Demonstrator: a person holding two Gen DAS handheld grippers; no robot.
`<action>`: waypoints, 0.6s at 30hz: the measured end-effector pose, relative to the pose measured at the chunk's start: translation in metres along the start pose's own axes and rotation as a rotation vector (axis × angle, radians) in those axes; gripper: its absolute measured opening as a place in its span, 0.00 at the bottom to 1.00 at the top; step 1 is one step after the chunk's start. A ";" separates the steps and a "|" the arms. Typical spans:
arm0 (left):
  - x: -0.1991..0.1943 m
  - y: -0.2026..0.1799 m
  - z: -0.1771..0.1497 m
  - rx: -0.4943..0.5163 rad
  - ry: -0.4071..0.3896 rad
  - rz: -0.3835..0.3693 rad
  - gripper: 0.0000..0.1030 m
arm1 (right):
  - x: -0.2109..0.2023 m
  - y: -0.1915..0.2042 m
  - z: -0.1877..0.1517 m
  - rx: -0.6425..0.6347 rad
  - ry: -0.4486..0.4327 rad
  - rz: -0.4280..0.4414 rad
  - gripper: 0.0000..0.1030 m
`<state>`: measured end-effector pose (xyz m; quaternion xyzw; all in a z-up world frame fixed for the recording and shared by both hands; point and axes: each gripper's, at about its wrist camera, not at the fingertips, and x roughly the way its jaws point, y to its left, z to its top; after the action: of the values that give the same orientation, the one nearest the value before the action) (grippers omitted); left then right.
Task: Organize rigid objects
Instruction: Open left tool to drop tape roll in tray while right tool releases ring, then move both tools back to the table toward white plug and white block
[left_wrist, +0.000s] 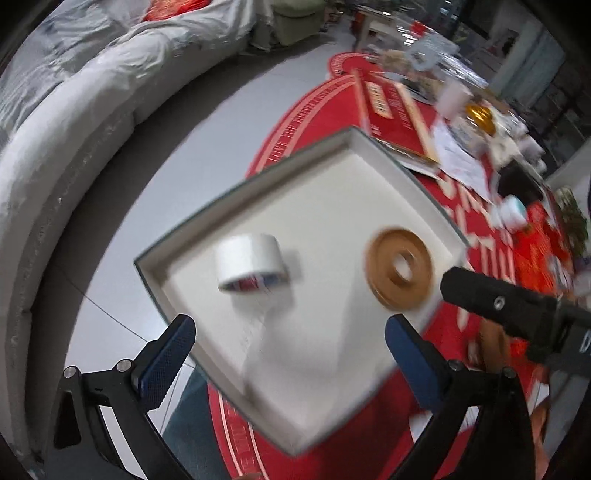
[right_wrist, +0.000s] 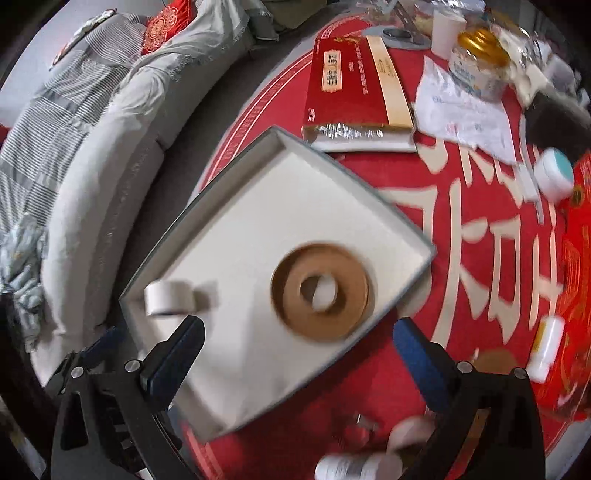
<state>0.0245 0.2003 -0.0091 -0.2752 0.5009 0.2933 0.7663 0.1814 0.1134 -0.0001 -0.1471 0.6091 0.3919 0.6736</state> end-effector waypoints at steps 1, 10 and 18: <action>-0.007 -0.006 -0.009 0.028 -0.001 -0.008 1.00 | -0.006 -0.003 -0.008 0.018 0.001 0.023 1.00; -0.024 -0.058 -0.103 0.255 0.084 -0.076 1.00 | -0.063 -0.052 -0.111 0.126 -0.096 0.051 1.00; -0.010 -0.087 -0.174 0.329 0.213 -0.087 1.00 | -0.061 -0.117 -0.214 0.284 -0.008 0.007 1.00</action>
<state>-0.0210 0.0159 -0.0494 -0.1970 0.6079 0.1435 0.7557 0.1161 -0.1290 -0.0218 -0.0468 0.6564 0.3049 0.6885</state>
